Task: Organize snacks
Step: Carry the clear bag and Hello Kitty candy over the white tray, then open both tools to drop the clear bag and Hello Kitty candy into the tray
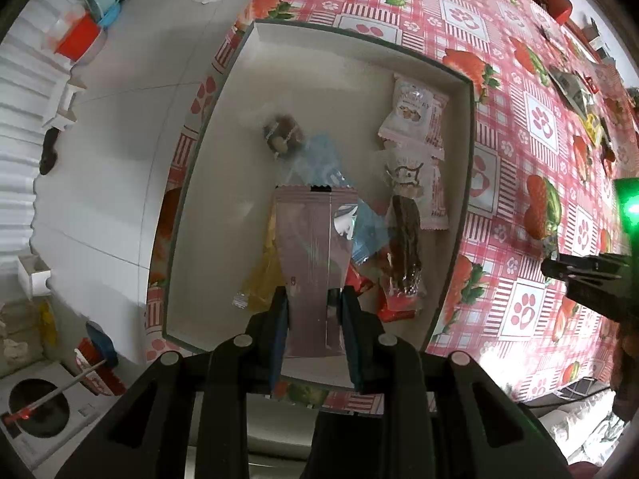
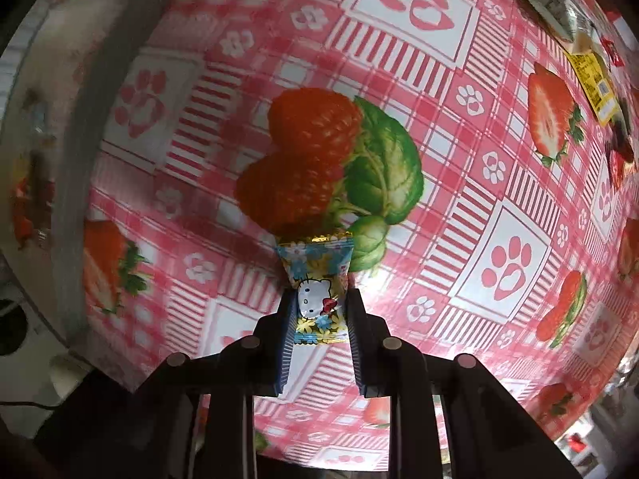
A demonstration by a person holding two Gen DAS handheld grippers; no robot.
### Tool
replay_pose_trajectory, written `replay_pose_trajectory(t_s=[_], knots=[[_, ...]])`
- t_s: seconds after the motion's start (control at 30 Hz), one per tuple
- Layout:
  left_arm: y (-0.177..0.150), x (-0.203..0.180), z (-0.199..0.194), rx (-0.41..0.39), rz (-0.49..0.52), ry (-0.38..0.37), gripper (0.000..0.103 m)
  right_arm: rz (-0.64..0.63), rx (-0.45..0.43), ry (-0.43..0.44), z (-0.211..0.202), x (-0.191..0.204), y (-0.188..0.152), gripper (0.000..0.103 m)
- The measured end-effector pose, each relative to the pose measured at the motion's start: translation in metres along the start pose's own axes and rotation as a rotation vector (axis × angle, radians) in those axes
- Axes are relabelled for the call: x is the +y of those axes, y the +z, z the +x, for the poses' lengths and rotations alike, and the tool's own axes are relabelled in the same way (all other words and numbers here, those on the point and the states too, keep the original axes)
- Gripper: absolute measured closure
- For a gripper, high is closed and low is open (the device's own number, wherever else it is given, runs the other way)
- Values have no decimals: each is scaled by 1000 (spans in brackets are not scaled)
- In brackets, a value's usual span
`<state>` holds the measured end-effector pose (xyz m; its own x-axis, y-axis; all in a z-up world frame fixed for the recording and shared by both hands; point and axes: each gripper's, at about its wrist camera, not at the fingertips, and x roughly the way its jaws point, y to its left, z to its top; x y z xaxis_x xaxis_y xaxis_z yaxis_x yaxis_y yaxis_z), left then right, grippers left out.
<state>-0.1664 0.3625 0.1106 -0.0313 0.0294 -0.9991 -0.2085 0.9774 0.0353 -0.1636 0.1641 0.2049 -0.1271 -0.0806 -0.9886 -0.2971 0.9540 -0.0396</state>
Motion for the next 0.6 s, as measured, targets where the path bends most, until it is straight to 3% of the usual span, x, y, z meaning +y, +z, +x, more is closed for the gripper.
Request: replay_pose_trajectory(t_s=[0.13,0.33,0.47,0.6], knots=[[2,3,2,1,-27,-15,75,-37,-63,55,-33,23,7,78],[6,7,1,-14,-40,-25,75,-123,-143,141,-83,89,36,78],[7,13,6,-5,-53,-23,75,-201,-141,158,-88,133,56,78],[7,19,13,4,-50,-18,75,-243,-124,162,-73,149,59,78]])
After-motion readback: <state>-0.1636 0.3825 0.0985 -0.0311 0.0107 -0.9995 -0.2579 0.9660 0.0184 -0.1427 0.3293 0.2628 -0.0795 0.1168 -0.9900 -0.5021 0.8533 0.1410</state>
